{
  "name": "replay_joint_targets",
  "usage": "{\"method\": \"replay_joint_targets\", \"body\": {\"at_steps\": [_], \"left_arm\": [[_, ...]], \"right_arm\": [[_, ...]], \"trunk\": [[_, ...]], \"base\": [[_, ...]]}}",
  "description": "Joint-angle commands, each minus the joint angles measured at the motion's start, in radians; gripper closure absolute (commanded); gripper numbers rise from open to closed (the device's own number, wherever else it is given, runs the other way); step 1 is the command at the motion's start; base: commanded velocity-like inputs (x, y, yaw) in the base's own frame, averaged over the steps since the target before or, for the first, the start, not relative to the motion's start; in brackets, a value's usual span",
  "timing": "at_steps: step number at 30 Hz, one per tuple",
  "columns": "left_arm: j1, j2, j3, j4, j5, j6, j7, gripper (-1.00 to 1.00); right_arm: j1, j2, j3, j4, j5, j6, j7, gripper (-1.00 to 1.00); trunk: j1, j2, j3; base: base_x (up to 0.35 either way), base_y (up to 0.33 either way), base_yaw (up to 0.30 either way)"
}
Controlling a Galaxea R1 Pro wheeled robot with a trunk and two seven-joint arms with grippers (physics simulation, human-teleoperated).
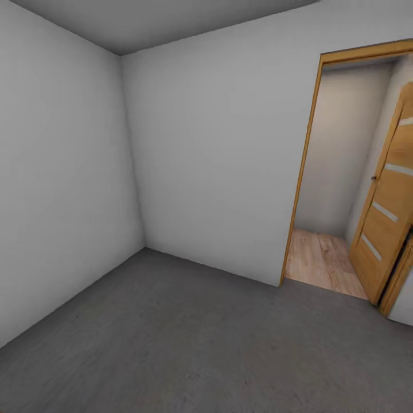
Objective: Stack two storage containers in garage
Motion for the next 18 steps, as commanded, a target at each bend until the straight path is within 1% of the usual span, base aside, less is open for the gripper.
{"method": "replay_joint_targets", "body": {"at_steps": [1,18], "left_arm": [[0.0,0.0,0.008,0.0,0.0,-0.003,0.001,-1.0],[0.0,0.0,0.008,0.0,0.0,-0.003,0.001,-1.0]], "right_arm": [[-0.002,0.0,0.008,0.003,-0.009,-0.006,0.0,-1.0],[-0.002,0.0,0.008,0.003,-0.009,-0.006,0.0,-1.0]], "trunk": [[0.0,-0.001,-0.001],[0.0,-0.001,0.008]], "base": [[0.0,0.0,-0.281],[0.0,0.0,-0.281]]}}
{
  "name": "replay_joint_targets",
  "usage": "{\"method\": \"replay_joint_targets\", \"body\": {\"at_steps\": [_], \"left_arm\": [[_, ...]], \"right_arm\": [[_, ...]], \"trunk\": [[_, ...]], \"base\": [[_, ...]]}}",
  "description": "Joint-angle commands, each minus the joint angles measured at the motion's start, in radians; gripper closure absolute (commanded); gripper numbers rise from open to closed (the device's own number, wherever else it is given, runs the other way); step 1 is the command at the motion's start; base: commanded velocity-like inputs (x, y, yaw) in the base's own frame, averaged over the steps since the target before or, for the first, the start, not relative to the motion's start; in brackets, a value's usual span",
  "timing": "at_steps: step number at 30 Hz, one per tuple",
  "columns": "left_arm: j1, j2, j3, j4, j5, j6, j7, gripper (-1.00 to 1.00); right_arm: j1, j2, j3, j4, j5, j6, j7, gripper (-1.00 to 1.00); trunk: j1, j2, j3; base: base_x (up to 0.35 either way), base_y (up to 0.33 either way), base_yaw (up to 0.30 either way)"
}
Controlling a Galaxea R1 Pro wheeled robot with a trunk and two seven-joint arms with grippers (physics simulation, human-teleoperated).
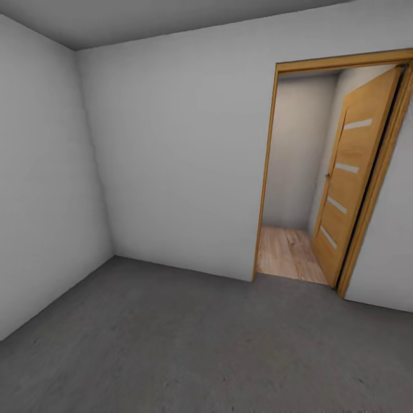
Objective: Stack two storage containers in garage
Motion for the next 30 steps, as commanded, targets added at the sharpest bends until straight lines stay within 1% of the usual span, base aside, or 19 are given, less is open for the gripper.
{"method": "replay_joint_targets", "body": {"at_steps": [1,21,30], "left_arm": [[0.0,0.0,0.008,0.0,0.0,-0.003,0.001,-1.0],[0.0,0.0,0.008,0.0,0.0,-0.003,0.001,-1.0],[0.0,0.0,0.008,-0.001,0.001,-0.003,0.001,-1.0]], "right_arm": [[-0.002,0.001,0.008,0.003,-0.009,-0.006,0.0,-1.0],[-0.002,0.001,0.008,0.003,-0.009,-0.006,0.0,-1.0],[-0.002,0.001,0.009,0.003,-0.009,0.0,0.001,-1.0]], "trunk": [[0.0,-0.001,-0.001],[0.0,-0.001,0.009],[0.0,-0.001,0.01]], "base": [[0.0,0.0,-0.281],[0.0,0.0,-0.281],[0.0,0.0,-0.286]]}}
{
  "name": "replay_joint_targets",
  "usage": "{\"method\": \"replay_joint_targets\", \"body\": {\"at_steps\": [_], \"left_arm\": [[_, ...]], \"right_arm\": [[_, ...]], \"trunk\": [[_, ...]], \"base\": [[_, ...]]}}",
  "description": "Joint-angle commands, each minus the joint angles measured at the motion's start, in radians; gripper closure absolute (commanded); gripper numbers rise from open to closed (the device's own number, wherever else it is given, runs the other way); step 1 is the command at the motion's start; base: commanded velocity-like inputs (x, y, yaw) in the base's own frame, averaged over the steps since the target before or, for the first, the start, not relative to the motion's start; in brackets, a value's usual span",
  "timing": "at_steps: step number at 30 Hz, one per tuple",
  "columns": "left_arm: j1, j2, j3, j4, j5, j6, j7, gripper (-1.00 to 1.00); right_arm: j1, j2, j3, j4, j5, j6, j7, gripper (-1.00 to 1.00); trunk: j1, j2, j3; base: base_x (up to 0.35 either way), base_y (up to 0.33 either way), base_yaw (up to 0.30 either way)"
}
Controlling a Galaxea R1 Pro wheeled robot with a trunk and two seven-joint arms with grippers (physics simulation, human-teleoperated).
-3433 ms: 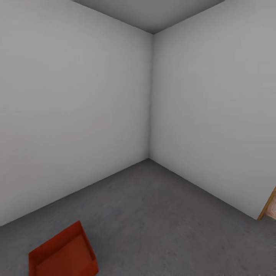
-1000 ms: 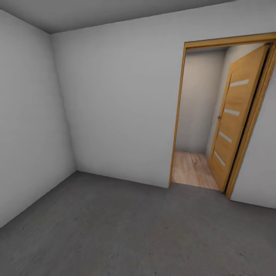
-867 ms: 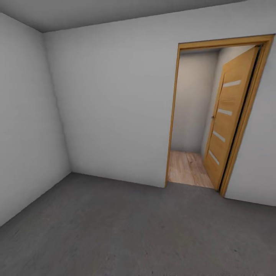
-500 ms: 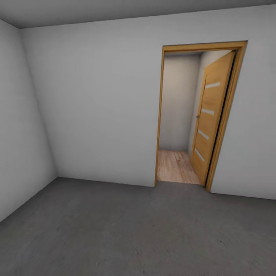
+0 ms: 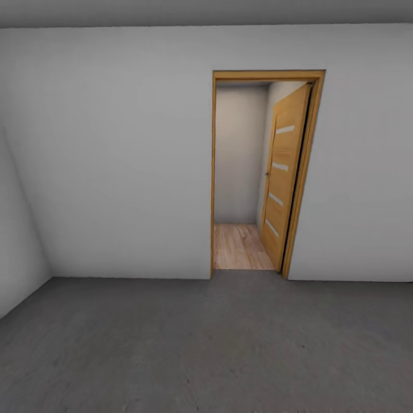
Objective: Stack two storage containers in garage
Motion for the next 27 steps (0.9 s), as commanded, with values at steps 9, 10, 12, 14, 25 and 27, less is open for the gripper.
{"method": "replay_joint_targets", "body": {"at_steps": [9,10,12,14,25,27], "left_arm": [[0.0,-0.001,0.015,0.001,0.006,-0.003,0.001,-1.0],[0.0,-0.002,0.016,0.001,0.006,-0.003,0.001,-1.0],[0.0,-0.005,0.017,0.001,0.007,-0.003,0.001,-1.0],[0.0,-0.007,0.017,0.001,0.007,-0.003,0.001,-1.0],[0.0,-0.009,0.015,0.004,0.01,-0.002,0.001,-1.0],[0.0,-0.01,0.015,0.005,0.01,-0.002,0.001,-1.0]], "right_arm": [[-0.002,0.0,0.009,0.003,-0.009,-0.004,-0.001,-1.0],[-0.002,0.0,0.009,0.003,-0.009,-0.004,-0.001,-1.0],[-0.002,0.0,0.008,0.003,-0.009,-0.004,-0.001,-1.0],[-0.002,0.001,0.008,0.003,-0.009,-0.004,-0.002,-1.0],[-0.002,0.001,0.008,0.003,-0.01,-0.011,-0.003,-1.0],[-0.002,0.001,0.008,0.003,-0.01,-0.013,-0.003,-1.0]], "trunk": [[0.0,-0.001,-0.001],[0.0,-0.001,-0.001],[0.0,-0.001,-0.001],[0.0,-0.001,-0.001],[0.0,-0.001,-0.001],[0.0,-0.001,-0.001]], "base": [[0.0,0.0,-0.292],[0.0,0.0,-0.292],[0.0,0.0,-0.292],[0.0,0.0,-0.292],[0.0,0.0,-0.293],[0.0,0.0,-0.297]]}}
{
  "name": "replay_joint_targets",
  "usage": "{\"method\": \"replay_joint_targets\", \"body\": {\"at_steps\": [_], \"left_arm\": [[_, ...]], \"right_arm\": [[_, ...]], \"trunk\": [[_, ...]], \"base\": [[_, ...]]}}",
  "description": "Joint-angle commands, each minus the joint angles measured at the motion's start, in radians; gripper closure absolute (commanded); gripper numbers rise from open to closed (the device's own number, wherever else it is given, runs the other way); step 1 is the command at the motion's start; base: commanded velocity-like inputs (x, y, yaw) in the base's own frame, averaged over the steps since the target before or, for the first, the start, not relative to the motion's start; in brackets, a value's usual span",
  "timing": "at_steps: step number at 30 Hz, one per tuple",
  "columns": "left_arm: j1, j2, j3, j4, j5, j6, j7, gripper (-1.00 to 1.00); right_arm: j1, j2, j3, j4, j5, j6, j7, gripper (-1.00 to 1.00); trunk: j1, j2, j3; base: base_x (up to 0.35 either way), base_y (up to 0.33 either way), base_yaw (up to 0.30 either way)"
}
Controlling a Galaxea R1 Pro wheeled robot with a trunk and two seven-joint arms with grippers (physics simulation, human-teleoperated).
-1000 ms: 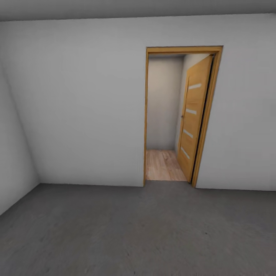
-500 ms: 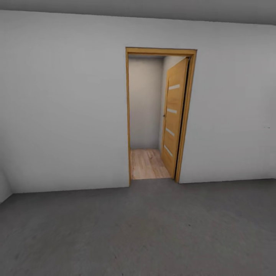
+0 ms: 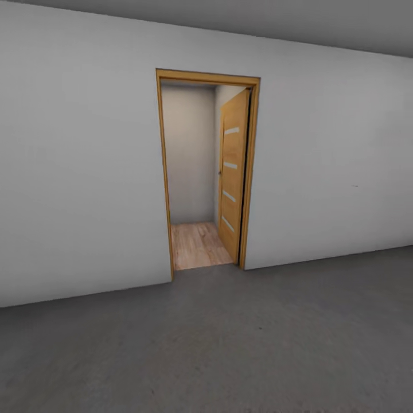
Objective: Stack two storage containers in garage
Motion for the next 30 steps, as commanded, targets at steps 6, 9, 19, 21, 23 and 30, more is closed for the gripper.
{"method": "replay_joint_targets", "body": {"at_steps": [6,9,19,21,23,30], "left_arm": [[0.0,-0.006,0.007,0.001,-0.001,-0.003,0.001,-1.0],[0.0,-0.007,0.007,0.001,-0.003,-0.003,0.001,-1.0],[0.0,-0.006,0.005,0.003,-0.008,-0.002,0.0,-1.0],[0.0,-0.006,0.004,0.003,-0.008,0.001,0.0,-1.0],[0.0,-0.006,0.003,0.003,-0.009,0.003,-0.001,-1.0],[0.0,-0.006,0.002,0.002,-0.009,0.005,-0.001,-1.0]], "right_arm": [[-0.002,0.0,0.008,0.003,-0.01,-0.007,0.0,-1.0],[-0.002,0.0,0.008,0.003,-0.01,-0.007,0.0,-1.0],[-0.002,0.0,0.008,0.003,-0.008,-0.004,-0.002,-1.0],[-0.002,0.001,0.009,0.003,-0.006,-0.001,-0.001,-1.0],[-0.002,0.001,0.01,0.003,-0.005,0.001,-0.001,-1.0],[-0.002,0.003,0.01,0.003,-0.003,0.002,-0.002,-1.0]], "trunk": [[0.0,-0.001,-0.001],[0.0,-0.001,-0.001],[0.0,-0.001,-0.001],[0.0,-0.001,-0.001],[0.0,-0.001,-0.001],[0.0,-0.001,-0.001]], "base": [[0.0,0.0,-0.298],[0.0,0.0,-0.298],[0.129,0.0,-0.208],[0.296,0.0,-0.031],[0.309,0.0,-0.014],[0.318,0.0,-0.003]]}}
